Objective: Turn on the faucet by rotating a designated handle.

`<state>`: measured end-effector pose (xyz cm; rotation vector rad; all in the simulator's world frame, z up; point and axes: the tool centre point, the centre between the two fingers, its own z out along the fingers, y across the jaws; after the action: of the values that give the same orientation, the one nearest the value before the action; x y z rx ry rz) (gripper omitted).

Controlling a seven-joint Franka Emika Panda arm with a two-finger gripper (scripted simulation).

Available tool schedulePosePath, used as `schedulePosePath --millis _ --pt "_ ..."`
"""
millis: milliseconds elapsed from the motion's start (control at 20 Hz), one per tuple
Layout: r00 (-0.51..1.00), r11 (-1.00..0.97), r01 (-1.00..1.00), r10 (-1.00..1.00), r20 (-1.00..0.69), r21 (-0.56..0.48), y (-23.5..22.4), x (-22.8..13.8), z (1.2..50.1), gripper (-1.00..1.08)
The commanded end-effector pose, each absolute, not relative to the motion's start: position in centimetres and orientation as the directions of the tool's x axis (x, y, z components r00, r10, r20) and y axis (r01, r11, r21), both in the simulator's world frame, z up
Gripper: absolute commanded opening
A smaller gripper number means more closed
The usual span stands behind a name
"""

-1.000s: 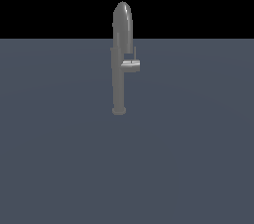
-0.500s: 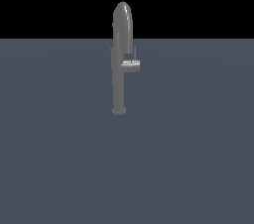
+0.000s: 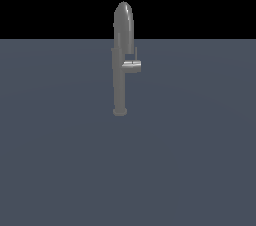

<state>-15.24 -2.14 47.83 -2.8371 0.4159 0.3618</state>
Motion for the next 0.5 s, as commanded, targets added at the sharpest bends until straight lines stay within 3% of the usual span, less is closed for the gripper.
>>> schedulePosePath --millis 0,450 --pt "0.909 -0.911 -0.346 -0.265 -0.323 -0.226 -2.0 -13.9 47.5 -1.00" --pt "0.818 -0.834 -0.478 -0.310 -0.484 -0.274 -1.8 -9.0 45.7 -1.00"
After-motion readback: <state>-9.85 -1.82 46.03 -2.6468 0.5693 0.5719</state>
